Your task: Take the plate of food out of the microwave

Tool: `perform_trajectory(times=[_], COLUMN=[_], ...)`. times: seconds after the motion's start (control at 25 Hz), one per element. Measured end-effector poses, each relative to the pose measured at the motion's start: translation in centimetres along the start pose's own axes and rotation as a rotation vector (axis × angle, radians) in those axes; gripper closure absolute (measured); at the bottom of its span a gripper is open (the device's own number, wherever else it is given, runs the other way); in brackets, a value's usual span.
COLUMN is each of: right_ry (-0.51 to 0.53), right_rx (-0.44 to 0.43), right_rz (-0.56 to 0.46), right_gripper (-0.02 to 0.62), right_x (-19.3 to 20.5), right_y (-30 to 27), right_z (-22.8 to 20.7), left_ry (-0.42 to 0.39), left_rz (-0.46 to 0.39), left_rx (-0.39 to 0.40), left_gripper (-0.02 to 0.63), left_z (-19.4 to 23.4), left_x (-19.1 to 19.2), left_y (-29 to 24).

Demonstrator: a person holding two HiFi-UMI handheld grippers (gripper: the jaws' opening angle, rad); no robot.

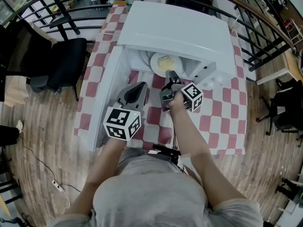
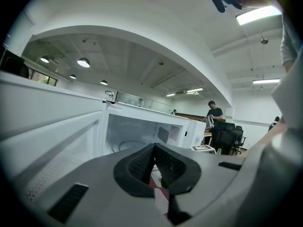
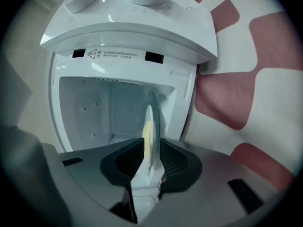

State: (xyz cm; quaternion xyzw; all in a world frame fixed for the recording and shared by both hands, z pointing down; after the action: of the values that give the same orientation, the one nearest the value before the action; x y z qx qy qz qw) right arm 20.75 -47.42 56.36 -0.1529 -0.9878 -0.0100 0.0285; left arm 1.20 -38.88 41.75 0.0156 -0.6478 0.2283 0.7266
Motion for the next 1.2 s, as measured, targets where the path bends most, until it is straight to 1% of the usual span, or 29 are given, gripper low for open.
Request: perform_trajectory(times=[0.16, 0.28, 0.4, 0.76, 1.2], right_ry=[-0.007, -0.004, -0.015, -0.024, -0.024], right_rx=[0.047, 0.046, 0.051, 0.041, 0.01], right_rz=[0.012, 0.009, 0.008, -0.011, -0.034], right_gripper=[0.495, 0.549, 0.562, 0.565, 0.565], right_x=[0.1, 0.0, 0.0, 0.7, 1.5], right_y=[-0.4, -0.6, -0.5, 1.0, 3.4], right_z=[-0.4, -0.1, -0.3, 0.0, 1.9], left_ry=[-0.005, -0.007, -0.008, -0.009, -0.015], left_rz=[0.007, 0.011, 0.012, 0.003, -0.021], left_rx=[0.001, -0.002, -0.004, 0.006, 0.035], left_gripper=[0.603, 0.603, 0.603, 0.603, 0.603], left_z=[0.0, 0.1, 0.1, 0.0, -0.9], left_x=[0.2, 0.2, 0.1, 0.1, 0.2], left_y=[-0.2, -0.2, -0.2, 1.1, 3.3])
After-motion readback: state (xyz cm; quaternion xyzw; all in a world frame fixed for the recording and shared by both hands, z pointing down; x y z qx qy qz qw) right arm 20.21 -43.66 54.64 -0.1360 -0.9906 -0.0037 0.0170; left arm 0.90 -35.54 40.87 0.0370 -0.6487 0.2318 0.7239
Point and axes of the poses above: the fingertips, and each gripper's own axes: y backward along the fingers, z to its left, x out of its underside, the point moved 7 cm from there along y, backward along the fingers, and after that the axes turned 14 degrees about -x, right-handed, at the moved point
